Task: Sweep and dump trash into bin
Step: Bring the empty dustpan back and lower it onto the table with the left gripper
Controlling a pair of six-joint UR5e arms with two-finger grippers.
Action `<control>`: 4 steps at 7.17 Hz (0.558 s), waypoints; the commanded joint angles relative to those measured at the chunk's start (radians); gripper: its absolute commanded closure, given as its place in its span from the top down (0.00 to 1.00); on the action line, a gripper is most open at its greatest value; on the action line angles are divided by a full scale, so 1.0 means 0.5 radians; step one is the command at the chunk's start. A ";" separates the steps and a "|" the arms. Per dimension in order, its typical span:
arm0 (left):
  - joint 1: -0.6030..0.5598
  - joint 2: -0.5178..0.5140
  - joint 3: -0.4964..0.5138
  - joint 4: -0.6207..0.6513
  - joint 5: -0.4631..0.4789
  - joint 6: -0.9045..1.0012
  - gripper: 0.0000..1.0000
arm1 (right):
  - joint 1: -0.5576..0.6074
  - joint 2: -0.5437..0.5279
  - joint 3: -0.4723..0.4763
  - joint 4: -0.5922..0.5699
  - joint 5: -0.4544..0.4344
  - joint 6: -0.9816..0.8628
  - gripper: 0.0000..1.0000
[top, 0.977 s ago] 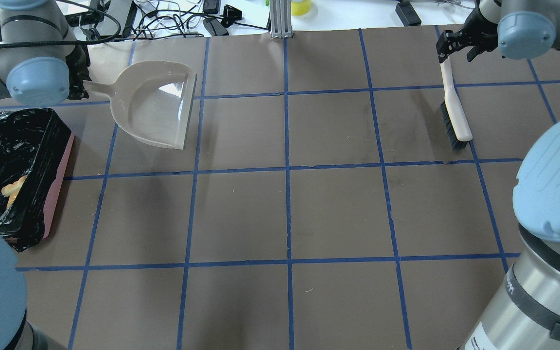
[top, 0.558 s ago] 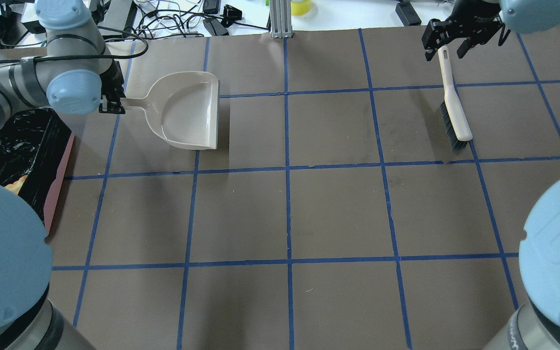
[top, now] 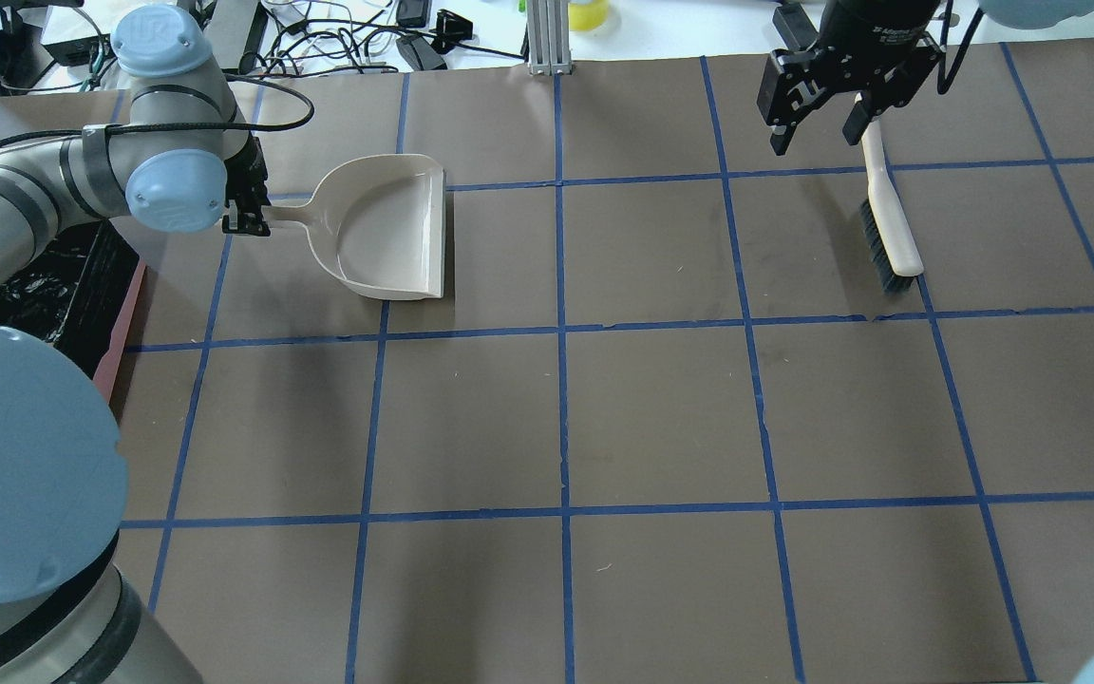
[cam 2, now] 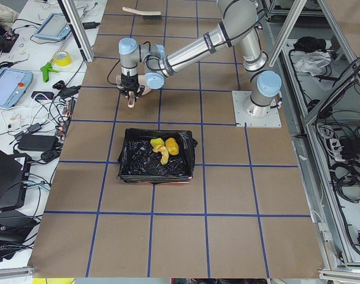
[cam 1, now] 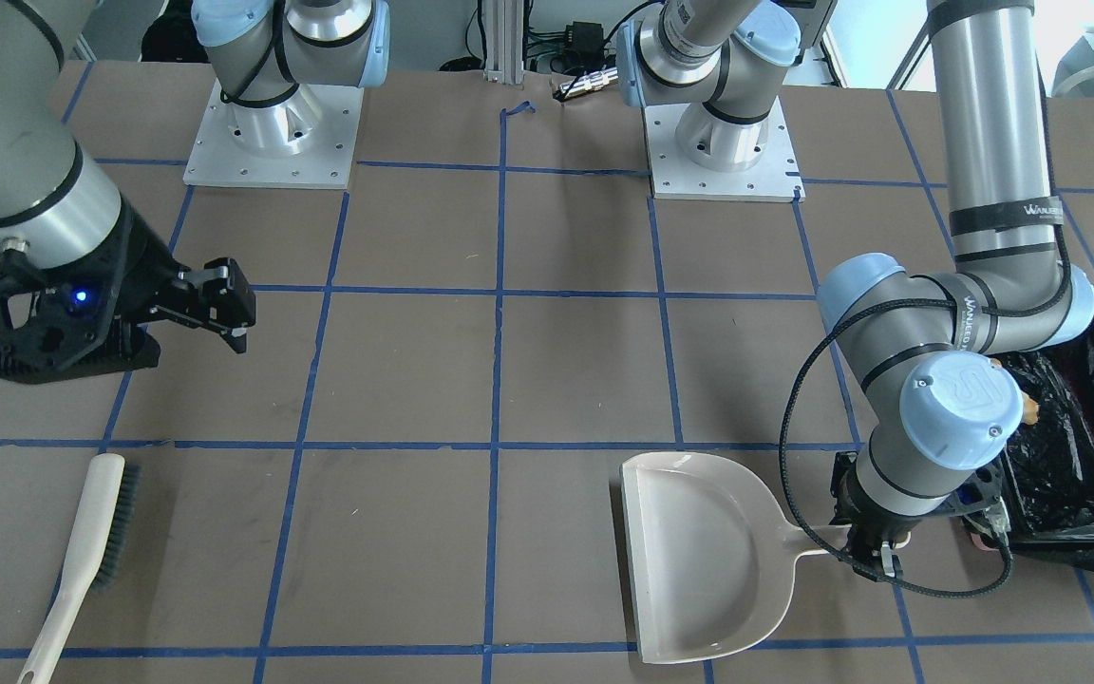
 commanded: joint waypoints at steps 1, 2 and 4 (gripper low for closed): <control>-0.031 -0.002 -0.002 0.000 0.001 -0.002 0.00 | 0.008 -0.119 0.017 0.120 -0.033 -0.005 0.76; -0.031 -0.005 -0.008 -0.001 0.001 0.016 0.00 | 0.017 -0.128 0.008 0.121 -0.037 0.007 0.74; -0.031 -0.017 -0.008 0.003 0.004 0.020 0.00 | 0.014 -0.171 0.020 0.133 -0.055 0.008 0.74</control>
